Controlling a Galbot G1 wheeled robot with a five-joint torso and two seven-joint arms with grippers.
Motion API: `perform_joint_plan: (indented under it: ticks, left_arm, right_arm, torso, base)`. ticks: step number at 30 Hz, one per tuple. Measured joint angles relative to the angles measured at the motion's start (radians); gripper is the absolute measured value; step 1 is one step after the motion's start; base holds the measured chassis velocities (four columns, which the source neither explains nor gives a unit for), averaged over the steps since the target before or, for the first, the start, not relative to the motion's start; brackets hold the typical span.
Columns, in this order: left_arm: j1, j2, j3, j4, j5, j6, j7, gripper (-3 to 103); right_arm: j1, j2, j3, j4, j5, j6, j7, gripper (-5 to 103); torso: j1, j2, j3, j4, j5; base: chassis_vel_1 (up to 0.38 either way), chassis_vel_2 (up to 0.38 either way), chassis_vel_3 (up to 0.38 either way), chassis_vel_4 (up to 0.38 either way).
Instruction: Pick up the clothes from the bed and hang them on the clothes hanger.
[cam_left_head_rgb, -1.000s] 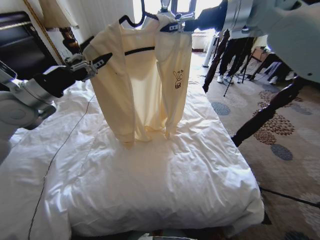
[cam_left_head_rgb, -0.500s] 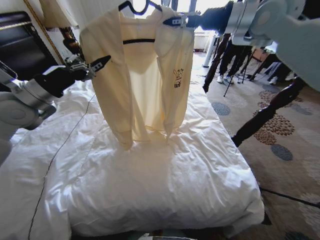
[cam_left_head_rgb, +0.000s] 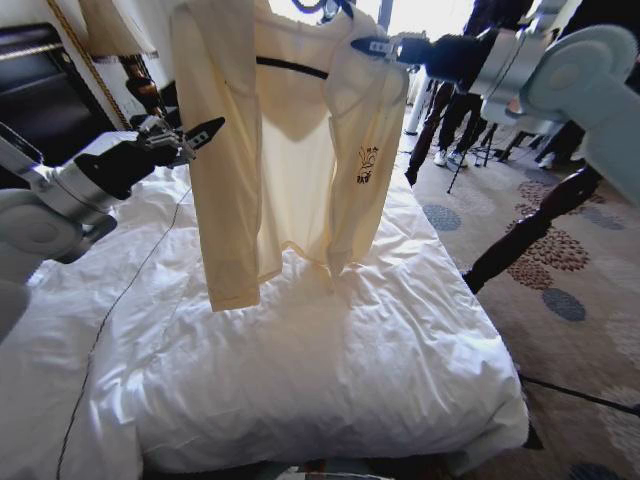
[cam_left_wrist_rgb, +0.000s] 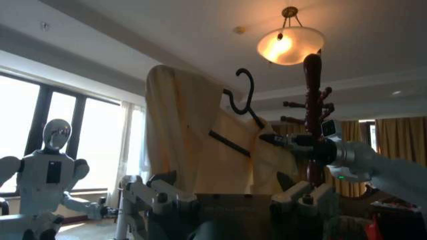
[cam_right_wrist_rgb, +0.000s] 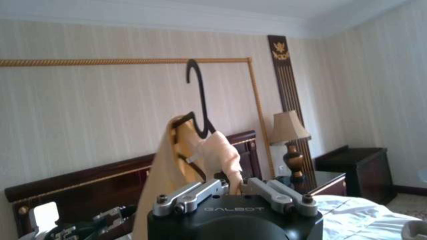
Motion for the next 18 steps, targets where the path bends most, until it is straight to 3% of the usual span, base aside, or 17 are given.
perform_joint_plan:
  ticks: [9, 14, 18]
  left_arm:
    - [0.004, -0.011, -0.002, -0.016, 0.004, 0.002, -0.014, 100]
    - [0.006, -0.023, -0.005, -0.033, 0.005, 0.011, -0.023, 100]
    - [0.013, -0.030, -0.012, -0.046, 0.006, 0.013, -0.026, 100]
  right_arm:
    - [0.007, -0.038, 0.044, 0.062, 0.019, 0.028, 0.108, 0]
    - [0.066, -0.057, 0.027, 0.067, -0.055, 0.036, 0.107, 0]
    - [0.092, -0.083, 0.031, 0.106, -0.067, 0.041, 0.163, 0]
  torso:
    - [0.000, 0.000, 0.000, 0.0001, -0.0002]
    - [0.000, 0.000, 0.000, 0.0000, -0.0003]
    - [0.000, 0.000, 0.000, 0.0000, -0.0003]
  base:
    - [0.000, 0.000, 0.000, 0.000]
    - [0.000, 0.000, 0.000, 0.000]
    - [0.000, 0.000, 0.000, 0.000]
